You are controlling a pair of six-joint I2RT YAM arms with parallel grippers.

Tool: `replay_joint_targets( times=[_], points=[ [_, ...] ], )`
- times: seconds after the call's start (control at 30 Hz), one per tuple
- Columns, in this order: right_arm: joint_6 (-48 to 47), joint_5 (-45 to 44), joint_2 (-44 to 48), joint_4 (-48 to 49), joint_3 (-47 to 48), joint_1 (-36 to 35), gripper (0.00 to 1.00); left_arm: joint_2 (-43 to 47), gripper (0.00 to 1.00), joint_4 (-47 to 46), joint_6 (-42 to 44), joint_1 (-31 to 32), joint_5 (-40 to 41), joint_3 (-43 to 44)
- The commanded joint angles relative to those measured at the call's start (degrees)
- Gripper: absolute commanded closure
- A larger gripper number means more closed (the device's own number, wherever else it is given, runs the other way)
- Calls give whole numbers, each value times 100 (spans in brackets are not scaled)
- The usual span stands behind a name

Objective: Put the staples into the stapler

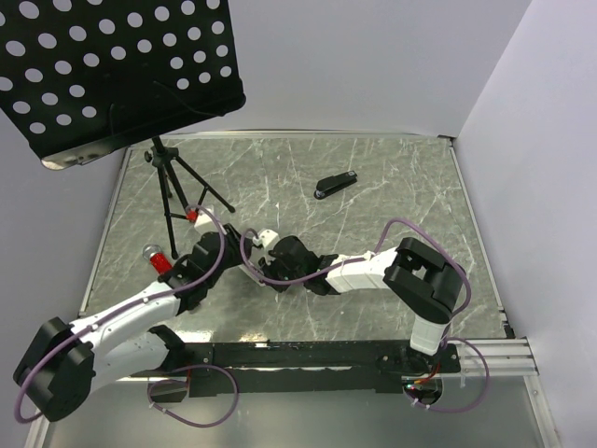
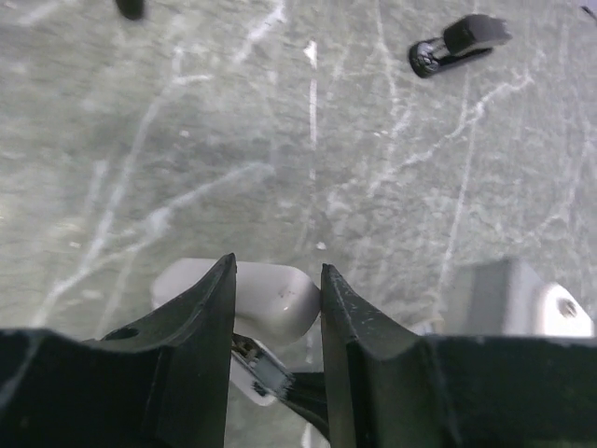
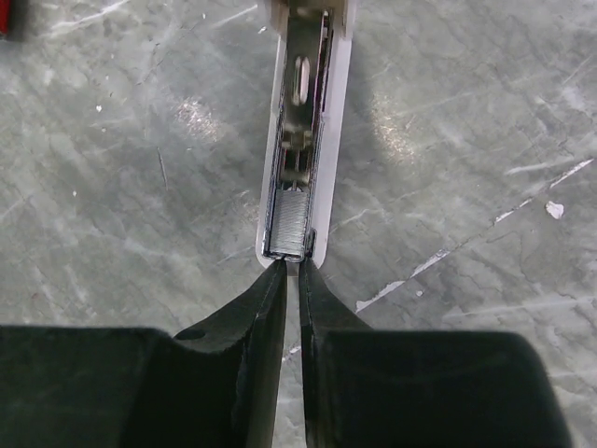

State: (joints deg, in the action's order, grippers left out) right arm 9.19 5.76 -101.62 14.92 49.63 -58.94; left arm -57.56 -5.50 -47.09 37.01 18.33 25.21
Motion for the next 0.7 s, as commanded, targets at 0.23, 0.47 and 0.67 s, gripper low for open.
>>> replay_joint_targets(
  times=[0.23,0.47,0.67],
  points=[
    [276,48,-182,600,117,-12,82,-344,99,110,-2260,1554,373,-622],
    [267,-180,141,346,-49,-13,80,576,94,540,-2524,1572,987,-772],
    [381,-567,801,-287,-260,49,73,1825,71,1393,-1980,1528,1761,-483]
  ],
)
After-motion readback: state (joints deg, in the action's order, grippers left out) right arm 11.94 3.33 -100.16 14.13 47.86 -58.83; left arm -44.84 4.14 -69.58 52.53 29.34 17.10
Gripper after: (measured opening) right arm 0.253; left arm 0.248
